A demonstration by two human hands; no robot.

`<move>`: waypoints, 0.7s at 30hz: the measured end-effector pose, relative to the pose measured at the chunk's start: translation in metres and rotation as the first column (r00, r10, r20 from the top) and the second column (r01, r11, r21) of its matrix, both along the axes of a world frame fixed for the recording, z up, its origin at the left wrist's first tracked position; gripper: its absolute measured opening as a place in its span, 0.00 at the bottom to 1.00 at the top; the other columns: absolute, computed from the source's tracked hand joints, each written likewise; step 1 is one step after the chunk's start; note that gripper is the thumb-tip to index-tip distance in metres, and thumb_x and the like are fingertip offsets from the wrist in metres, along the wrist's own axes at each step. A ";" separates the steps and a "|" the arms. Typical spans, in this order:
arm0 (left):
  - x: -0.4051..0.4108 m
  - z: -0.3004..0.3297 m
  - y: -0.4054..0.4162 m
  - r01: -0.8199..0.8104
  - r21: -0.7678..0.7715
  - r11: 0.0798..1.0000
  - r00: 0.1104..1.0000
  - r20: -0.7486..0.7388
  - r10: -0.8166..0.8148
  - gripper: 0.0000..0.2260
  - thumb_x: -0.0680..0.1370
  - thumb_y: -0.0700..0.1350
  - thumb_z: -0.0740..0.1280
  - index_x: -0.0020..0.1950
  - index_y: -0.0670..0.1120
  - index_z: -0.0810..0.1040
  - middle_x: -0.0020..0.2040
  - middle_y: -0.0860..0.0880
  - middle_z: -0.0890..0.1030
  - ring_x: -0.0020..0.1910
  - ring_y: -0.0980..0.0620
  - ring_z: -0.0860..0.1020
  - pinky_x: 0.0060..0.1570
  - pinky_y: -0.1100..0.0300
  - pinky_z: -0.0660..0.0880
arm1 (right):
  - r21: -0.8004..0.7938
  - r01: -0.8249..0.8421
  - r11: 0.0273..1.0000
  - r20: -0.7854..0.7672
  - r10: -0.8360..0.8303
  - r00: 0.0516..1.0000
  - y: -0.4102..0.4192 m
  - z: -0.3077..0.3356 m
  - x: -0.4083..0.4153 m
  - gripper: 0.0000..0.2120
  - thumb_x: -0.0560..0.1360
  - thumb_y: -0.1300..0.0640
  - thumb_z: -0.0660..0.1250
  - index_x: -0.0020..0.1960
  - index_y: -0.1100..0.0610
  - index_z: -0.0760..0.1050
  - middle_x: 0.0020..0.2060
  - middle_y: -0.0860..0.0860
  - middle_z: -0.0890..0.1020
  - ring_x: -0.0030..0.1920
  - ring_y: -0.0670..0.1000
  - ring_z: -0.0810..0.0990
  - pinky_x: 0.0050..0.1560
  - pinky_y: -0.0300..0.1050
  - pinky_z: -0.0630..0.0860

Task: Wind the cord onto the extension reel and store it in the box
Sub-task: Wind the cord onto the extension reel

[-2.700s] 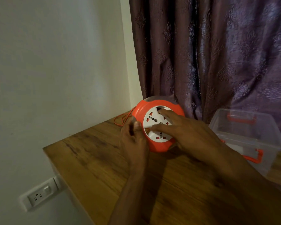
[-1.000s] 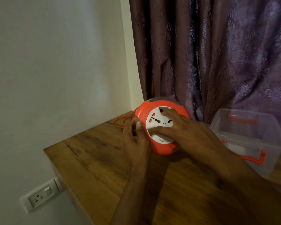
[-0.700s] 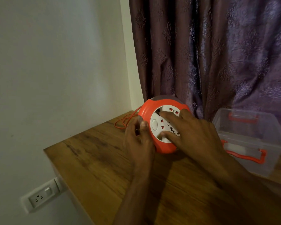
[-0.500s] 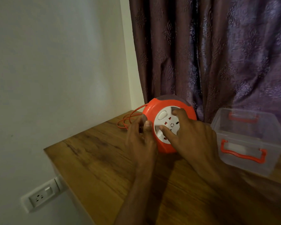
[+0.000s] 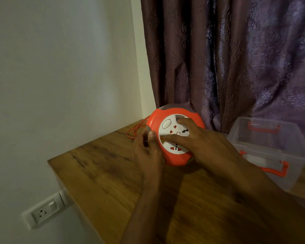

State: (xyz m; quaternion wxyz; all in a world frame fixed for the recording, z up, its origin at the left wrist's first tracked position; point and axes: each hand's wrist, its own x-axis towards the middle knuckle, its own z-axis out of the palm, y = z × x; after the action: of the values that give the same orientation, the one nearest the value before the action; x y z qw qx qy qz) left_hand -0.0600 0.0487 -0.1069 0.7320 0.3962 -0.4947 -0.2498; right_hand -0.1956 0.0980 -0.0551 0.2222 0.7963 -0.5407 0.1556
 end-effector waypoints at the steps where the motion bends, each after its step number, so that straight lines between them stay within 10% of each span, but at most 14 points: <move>1: 0.000 0.001 0.000 0.004 -0.005 1.000 1.000 0.010 -0.004 0.07 0.77 0.59 0.58 0.53 0.65 0.73 0.52 0.60 0.80 0.48 0.61 0.80 0.42 0.67 0.77 | -0.001 0.000 1.000 0.007 0.000 1.000 0.000 0.000 0.001 0.33 0.73 0.53 0.65 0.69 0.32 0.52 0.76 0.49 0.49 0.68 0.56 0.67 0.53 0.51 0.74; 9: -0.002 0.002 0.001 -0.005 -0.034 0.999 1.000 0.006 0.005 0.12 0.76 0.59 0.59 0.57 0.57 0.74 0.53 0.55 0.81 0.49 0.57 0.80 0.42 0.65 0.79 | -0.106 0.114 0.988 0.166 -0.096 0.981 -0.003 -0.002 0.005 0.30 0.71 0.42 0.65 0.68 0.32 0.53 0.58 0.50 0.69 0.44 0.56 0.79 0.33 0.45 0.71; 21: -0.006 0.007 0.009 -0.031 -0.115 0.993 0.992 0.115 0.044 0.06 0.77 0.55 0.60 0.52 0.66 0.70 0.49 0.69 0.75 0.49 0.69 0.77 0.39 0.75 0.74 | -0.104 0.270 0.957 0.486 -0.188 0.853 -0.002 -0.009 0.011 0.28 0.70 0.30 0.57 0.65 0.43 0.61 0.49 0.53 0.82 0.47 0.59 0.81 0.43 0.50 0.75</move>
State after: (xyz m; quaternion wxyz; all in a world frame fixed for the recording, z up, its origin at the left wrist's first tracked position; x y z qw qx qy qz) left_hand -0.0658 0.0574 -0.1002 0.7275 0.3773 -0.5428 -0.1838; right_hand -0.1846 0.0957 -0.0638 0.1673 0.6424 -0.6545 0.3618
